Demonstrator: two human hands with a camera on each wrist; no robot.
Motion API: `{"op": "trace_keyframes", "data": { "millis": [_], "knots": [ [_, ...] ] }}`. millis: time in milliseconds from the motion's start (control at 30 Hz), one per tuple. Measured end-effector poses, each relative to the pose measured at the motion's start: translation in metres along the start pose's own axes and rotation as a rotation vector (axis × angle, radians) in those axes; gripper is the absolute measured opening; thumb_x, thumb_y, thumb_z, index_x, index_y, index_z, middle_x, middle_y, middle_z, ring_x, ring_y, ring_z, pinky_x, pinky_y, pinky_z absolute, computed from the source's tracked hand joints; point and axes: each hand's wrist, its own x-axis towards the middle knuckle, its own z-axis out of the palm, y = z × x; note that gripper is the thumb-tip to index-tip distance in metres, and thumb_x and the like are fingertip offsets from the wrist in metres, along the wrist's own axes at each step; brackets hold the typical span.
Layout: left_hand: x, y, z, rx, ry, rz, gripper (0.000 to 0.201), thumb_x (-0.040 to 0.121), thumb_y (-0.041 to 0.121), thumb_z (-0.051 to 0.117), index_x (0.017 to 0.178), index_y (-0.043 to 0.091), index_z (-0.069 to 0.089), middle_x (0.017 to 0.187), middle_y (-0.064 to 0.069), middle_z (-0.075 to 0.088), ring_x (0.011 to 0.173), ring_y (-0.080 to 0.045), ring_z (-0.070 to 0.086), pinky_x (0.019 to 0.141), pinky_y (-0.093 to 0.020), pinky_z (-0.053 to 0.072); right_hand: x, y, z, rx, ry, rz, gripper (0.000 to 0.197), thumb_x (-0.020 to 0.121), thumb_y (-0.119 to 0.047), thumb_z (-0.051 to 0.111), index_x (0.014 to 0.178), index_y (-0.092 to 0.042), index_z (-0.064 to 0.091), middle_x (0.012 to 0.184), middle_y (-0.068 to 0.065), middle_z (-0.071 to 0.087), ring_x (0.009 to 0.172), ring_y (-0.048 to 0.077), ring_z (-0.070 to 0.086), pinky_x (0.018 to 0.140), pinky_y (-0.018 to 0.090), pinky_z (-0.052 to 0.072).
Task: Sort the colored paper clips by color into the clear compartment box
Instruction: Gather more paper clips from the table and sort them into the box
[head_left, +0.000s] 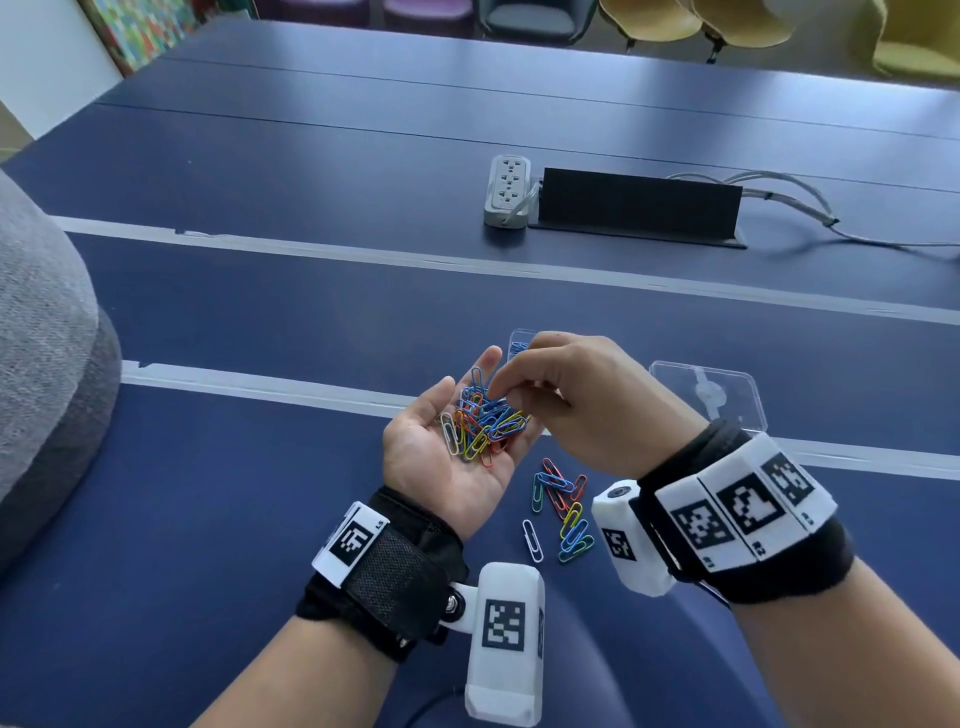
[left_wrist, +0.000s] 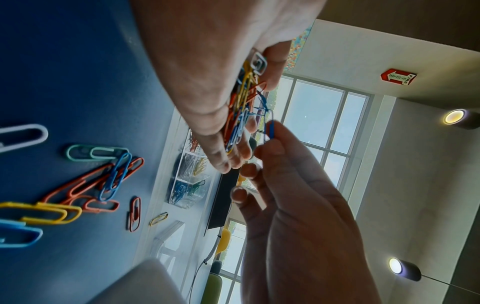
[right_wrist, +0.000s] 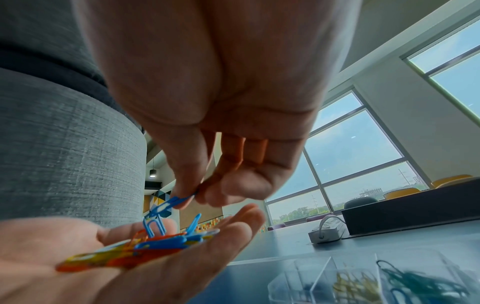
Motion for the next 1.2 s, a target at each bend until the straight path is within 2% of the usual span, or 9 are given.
{"op": "trace_keyframes", "data": {
  "millis": [133, 267, 367, 533, 700, 767, 867, 1033, 1200],
  "knots": [
    [-0.001, -0.001, 0.001, 0.002, -0.006, 0.001, 0.045, 0.081, 0.022, 0.044, 0.116, 0.001, 0.061, 0.100, -0.018, 0.069, 0.085, -0.030, 0.070, 0.070, -0.044, 0.059, 0.002, -0.001, 0.006, -0.009, 0.087, 0.024, 0.019, 0.082, -0.008, 0.060, 0.085, -0.022, 0.072, 0.071, -0.015, 0.046, 0.061, -0.001, 0.044, 0.062, 0.016, 0.035],
    [-0.001, -0.002, 0.001, 0.004, 0.032, 0.016, 0.033, 0.091, 0.021, 0.038, 0.097, 0.000, 0.064, 0.085, -0.018, 0.070, 0.072, -0.028, 0.071, 0.062, -0.039, 0.059, 0.004, -0.004, 0.009, -0.028, 0.060, 0.023, 0.016, 0.083, -0.012, 0.060, 0.091, -0.022, 0.071, 0.075, -0.009, 0.051, 0.066, 0.008, 0.045, 0.068, 0.024, 0.038],
    [-0.001, -0.003, 0.002, 0.008, 0.066, 0.003, 0.041, 0.096, 0.022, 0.035, 0.083, -0.002, 0.066, 0.079, -0.015, 0.069, 0.063, -0.025, 0.070, 0.058, -0.034, 0.058, 0.003, -0.006, 0.012, -0.050, 0.005, 0.022, 0.021, 0.086, -0.015, 0.059, 0.104, -0.024, 0.066, 0.080, -0.007, 0.054, 0.073, 0.011, 0.047, 0.071, 0.027, 0.042],
    [-0.001, -0.003, 0.000, 0.068, 0.118, -0.013, 0.035, 0.095, 0.022, 0.035, 0.097, 0.002, 0.064, 0.093, -0.011, 0.067, 0.080, -0.022, 0.067, 0.072, -0.031, 0.058, 0.001, -0.005, 0.018, 0.012, -0.020, -0.017, 0.021, 0.086, -0.019, 0.056, 0.099, -0.027, 0.070, 0.088, 0.000, 0.065, 0.081, 0.019, 0.060, 0.076, 0.033, 0.049],
    [-0.001, -0.002, -0.003, 0.099, 0.118, -0.017, 0.044, 0.097, 0.024, 0.031, 0.122, 0.002, 0.060, 0.110, -0.010, 0.064, 0.105, -0.022, 0.058, 0.102, -0.032, 0.037, -0.002, -0.011, 0.023, 0.052, 0.048, 0.043, 0.020, 0.075, -0.011, 0.058, 0.083, -0.020, 0.073, 0.077, 0.000, 0.072, 0.069, 0.016, 0.064, 0.072, 0.032, 0.051],
    [-0.001, -0.003, -0.006, 0.105, 0.113, -0.015, 0.045, 0.097, 0.026, 0.031, 0.116, 0.001, 0.063, 0.106, -0.012, 0.067, 0.100, -0.024, 0.063, 0.099, -0.034, 0.042, -0.003, -0.013, 0.023, 0.111, 0.062, 0.108, 0.016, 0.073, -0.012, 0.061, 0.079, -0.020, 0.073, 0.075, -0.001, 0.073, 0.068, 0.014, 0.065, 0.071, 0.030, 0.052],
    [0.000, -0.003, -0.009, 0.105, 0.111, 0.003, 0.045, 0.097, 0.026, 0.033, 0.093, 0.000, 0.070, 0.095, -0.015, 0.071, 0.084, -0.026, 0.070, 0.079, -0.036, 0.056, -0.001, -0.013, 0.019, 0.180, 0.066, 0.169, 0.012, 0.071, -0.018, 0.062, 0.076, -0.021, 0.073, 0.073, -0.002, 0.073, 0.066, 0.012, 0.065, 0.070, 0.029, 0.054],
    [0.000, 0.001, -0.010, 0.092, 0.090, 0.011, 0.041, 0.096, 0.025, 0.031, 0.108, 0.001, 0.063, 0.110, -0.021, 0.067, 0.103, -0.035, 0.063, 0.097, -0.048, 0.045, 0.013, -0.001, -0.008, 0.190, 0.174, 0.249, 0.012, 0.072, -0.011, 0.065, 0.077, -0.017, 0.073, 0.066, -0.003, 0.069, 0.057, 0.001, 0.058, 0.062, 0.016, 0.048],
    [-0.001, 0.001, -0.012, 0.077, 0.071, -0.010, 0.044, 0.097, 0.027, 0.028, 0.116, 0.004, 0.060, 0.125, -0.022, 0.061, 0.115, -0.036, 0.058, 0.102, -0.046, 0.041, 0.046, 0.033, -0.016, -0.079, 0.109, 0.370, 0.022, 0.077, -0.008, 0.056, 0.087, -0.014, 0.075, 0.082, 0.004, 0.073, 0.073, 0.014, 0.062, 0.074, 0.024, 0.050]
  ]
}}
